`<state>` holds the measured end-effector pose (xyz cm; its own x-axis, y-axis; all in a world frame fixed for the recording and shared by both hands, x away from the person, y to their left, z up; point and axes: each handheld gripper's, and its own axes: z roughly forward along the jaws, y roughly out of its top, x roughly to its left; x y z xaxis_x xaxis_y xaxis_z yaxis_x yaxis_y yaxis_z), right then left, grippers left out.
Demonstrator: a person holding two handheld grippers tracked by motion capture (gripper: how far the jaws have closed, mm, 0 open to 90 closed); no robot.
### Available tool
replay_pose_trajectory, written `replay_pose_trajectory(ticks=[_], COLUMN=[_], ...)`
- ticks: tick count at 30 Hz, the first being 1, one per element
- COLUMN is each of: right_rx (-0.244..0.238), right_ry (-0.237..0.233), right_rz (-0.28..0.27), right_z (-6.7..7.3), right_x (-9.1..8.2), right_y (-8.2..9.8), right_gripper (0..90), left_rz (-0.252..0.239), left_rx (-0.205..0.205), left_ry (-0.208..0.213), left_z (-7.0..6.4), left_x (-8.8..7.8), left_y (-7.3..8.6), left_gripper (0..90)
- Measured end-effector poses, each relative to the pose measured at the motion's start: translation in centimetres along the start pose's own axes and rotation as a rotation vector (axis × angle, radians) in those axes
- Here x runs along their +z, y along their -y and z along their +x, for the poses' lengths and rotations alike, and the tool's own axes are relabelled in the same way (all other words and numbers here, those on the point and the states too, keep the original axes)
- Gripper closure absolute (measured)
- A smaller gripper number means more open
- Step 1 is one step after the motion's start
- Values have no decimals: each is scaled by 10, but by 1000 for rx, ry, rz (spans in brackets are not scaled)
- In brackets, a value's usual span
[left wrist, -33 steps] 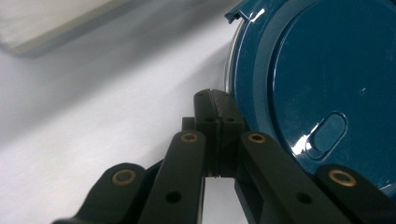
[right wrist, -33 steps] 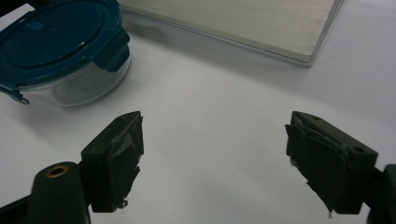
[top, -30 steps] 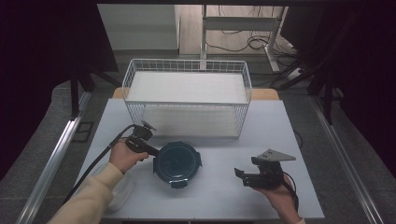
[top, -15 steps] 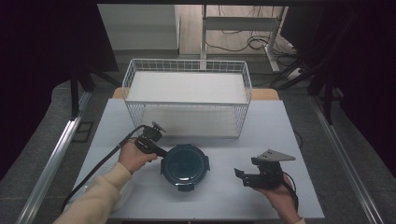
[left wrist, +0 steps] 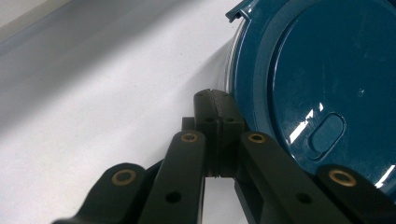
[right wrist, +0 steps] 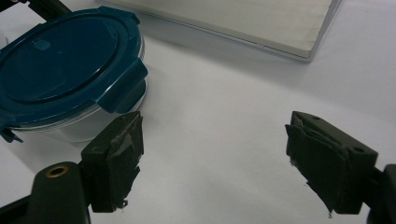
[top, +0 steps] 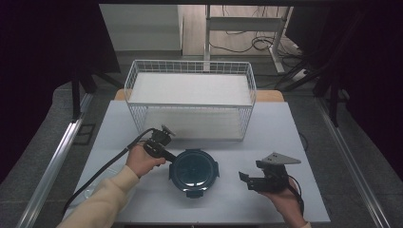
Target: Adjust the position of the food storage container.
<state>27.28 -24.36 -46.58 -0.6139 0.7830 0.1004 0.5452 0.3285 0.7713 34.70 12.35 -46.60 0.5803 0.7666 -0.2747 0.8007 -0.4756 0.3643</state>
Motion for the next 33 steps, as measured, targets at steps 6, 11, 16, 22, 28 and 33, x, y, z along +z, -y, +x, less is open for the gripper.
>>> replay_pose_trajectory(ticks=[6,11,16,22,28,33], right_rx=[0,6,9,13,13,8], right_ry=[-2,-1,1,5,8,3], right_rz=[6,-1,-1,-11,-11,-9], right_z=[1,-1,-2,-3,-3,0], right_x=[2,-1,-2,-5,-5,-4], right_y=[1,0,1,1,1,0], right_gripper=[186,186,186,186,186,186], left_rz=[5,8,-29,-123,-315,-421], left_rx=[11,22,45,-6,-84,-67], left_ry=[18,31,-20,-63,-37,75], left_z=[-4,-6,-3,25,44,21], left_x=[2,3,-5,-49,-115,-133], left_y=[-1,-1,1,23,78,114], left_gripper=[900,900,900,900,900,900])
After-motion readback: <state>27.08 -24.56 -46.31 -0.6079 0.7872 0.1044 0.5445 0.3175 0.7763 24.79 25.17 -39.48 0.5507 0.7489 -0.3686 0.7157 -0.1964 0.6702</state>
